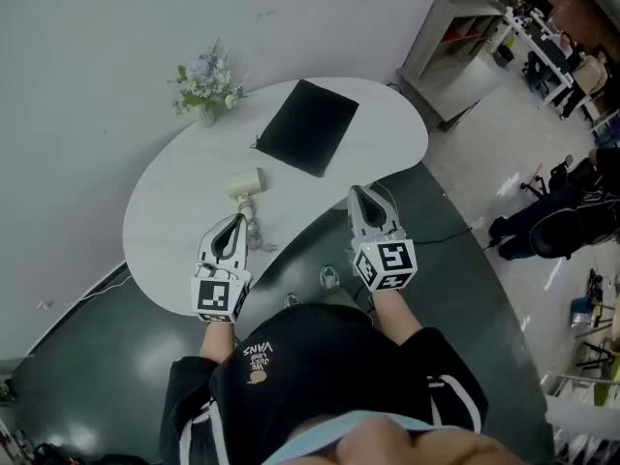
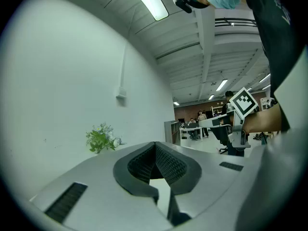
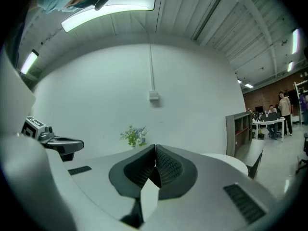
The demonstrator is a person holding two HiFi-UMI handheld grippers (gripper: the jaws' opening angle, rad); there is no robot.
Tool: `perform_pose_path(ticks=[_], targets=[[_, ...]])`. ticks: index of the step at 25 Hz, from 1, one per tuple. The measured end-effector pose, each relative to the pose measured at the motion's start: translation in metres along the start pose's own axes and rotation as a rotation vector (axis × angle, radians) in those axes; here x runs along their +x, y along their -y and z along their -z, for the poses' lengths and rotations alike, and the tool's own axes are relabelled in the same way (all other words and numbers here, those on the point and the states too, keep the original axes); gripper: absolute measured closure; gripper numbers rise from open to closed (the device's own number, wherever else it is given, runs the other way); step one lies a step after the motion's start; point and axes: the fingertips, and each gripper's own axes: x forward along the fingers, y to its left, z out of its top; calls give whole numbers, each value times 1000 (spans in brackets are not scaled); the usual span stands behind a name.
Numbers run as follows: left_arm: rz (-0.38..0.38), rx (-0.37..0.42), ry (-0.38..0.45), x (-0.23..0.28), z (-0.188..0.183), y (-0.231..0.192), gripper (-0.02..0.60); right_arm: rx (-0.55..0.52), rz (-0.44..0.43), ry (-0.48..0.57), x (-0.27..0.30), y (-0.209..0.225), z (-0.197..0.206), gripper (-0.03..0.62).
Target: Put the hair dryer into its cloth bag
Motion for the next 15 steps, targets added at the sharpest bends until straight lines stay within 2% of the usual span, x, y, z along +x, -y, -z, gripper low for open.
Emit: perform_pose_path(ticks=[8, 15], targets=[[8, -2, -4, 1, 4, -2, 561, -16, -40, 3, 5, -9, 4, 548], [-11, -17, -29, 15, 18, 1, 561, -16, -69, -20, 28, 5, 17, 548]])
